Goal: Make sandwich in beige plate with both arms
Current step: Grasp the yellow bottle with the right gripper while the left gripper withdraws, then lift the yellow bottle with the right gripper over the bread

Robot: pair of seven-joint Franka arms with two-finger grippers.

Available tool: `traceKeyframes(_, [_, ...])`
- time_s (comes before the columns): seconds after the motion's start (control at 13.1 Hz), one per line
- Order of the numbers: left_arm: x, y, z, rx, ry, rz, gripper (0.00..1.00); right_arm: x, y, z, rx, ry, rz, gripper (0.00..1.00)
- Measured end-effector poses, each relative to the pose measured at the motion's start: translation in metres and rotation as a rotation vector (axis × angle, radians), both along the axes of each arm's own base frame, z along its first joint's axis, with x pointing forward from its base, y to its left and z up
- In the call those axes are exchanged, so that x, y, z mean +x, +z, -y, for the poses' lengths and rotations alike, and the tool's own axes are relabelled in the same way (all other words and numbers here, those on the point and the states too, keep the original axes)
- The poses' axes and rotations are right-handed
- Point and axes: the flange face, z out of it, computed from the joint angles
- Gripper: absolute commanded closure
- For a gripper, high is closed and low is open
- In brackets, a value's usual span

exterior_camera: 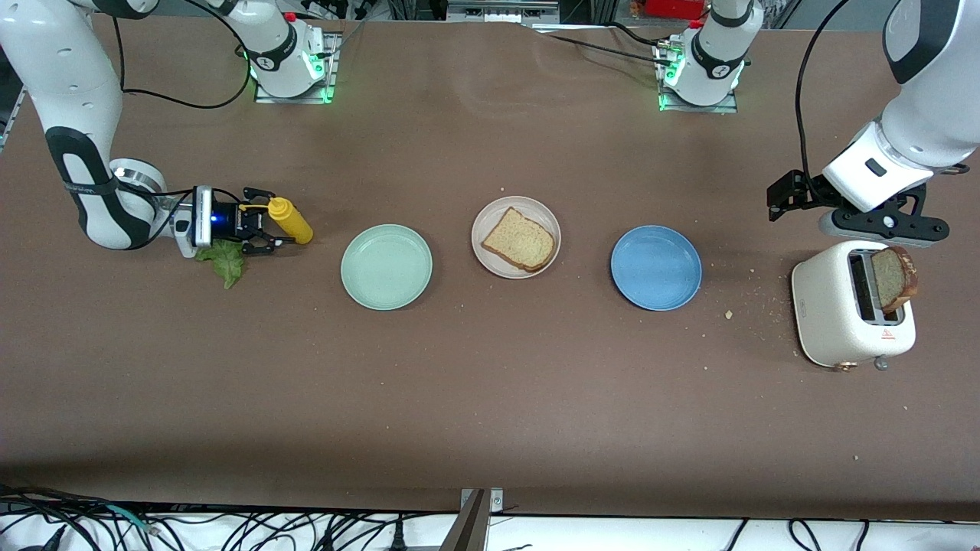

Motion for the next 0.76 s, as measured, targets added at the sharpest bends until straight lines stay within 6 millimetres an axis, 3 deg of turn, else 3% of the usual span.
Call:
traceKeyframes(0.23, [0.000,0.000,0.000,0.000,0.000,0.000,0.00,0.008,0.004,0.000,0.000,-0.009,0.022,1.00])
traceKeyframes(0.46, [0.000,0.000,0.000,0.000,0.001,-0.001,0.00,0.034,0.016,-0.007,-0.018,0.010,0.050,1.00])
traceKeyframes(0.76, [0.001,-0.003,-0.001,0.000,0.002,-0.006,0.00,0.083,0.059,-0.027,-0.139,0.017,0.042,1.00])
